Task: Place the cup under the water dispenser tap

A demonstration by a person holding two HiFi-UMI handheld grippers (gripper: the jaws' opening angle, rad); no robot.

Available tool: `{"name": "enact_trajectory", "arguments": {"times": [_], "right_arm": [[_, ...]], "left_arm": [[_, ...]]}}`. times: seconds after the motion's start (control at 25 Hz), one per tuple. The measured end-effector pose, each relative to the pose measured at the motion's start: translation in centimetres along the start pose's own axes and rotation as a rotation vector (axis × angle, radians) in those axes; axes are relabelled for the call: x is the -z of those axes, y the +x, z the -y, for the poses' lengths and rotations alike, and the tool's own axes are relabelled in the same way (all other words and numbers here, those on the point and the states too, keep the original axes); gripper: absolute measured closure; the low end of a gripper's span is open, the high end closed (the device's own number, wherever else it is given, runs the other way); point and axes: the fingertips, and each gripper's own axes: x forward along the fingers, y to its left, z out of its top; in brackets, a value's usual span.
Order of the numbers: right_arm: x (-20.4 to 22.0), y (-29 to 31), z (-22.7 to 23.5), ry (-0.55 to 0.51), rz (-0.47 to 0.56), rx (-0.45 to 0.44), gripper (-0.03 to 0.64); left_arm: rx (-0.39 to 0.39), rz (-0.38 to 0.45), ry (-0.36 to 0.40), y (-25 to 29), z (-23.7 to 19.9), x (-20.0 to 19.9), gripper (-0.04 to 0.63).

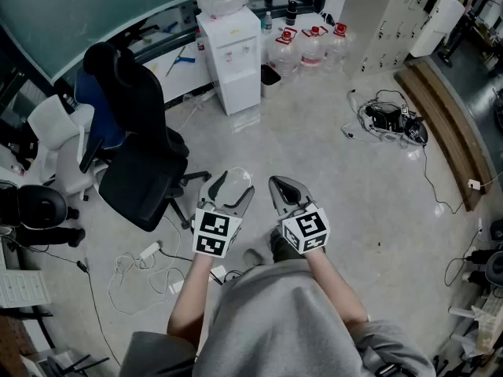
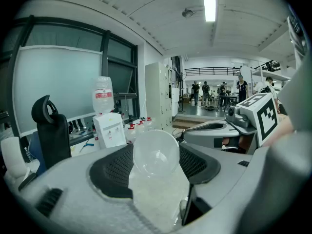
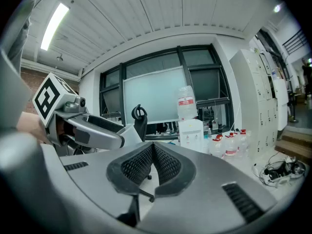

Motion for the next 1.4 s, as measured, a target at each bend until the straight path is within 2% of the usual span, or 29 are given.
{"name": "enact_trajectory", "arguments": {"times": [0.2, 0.44, 0.72, 1.08, 1.4], "right_arm": [[0.6, -0.5, 0.2, 0.020, 0.001, 0.009, 0.606], [1.1, -0.5, 0.4, 0.052, 0.001, 0.024, 0.606], [2.0, 0.0, 0.9, 0.072, -0.021, 0.002, 0.604], [1.0, 3.9, 6.9, 0.113, -0.023, 0.002, 0.604], [0.2, 7.2, 14.6, 0.159, -0.026, -0.011, 0.604]], "left_arm": [[-0.031, -0.006, 0.018, 0.0, 0.4, 0.6, 0.295], [-0.034, -0.011, -0.006, 0.2, 0.2, 1.2, 0.295], [-0.041, -0.026, -0.051, 1.5, -0.1, 1.9, 0.295], [-0.047, -0.053, -0.066, 6.8, -1.9, 0.9, 0.293], [-0.043, -0.075, -0.056, 15.3, -3.1, -2.7, 0.293]]}}
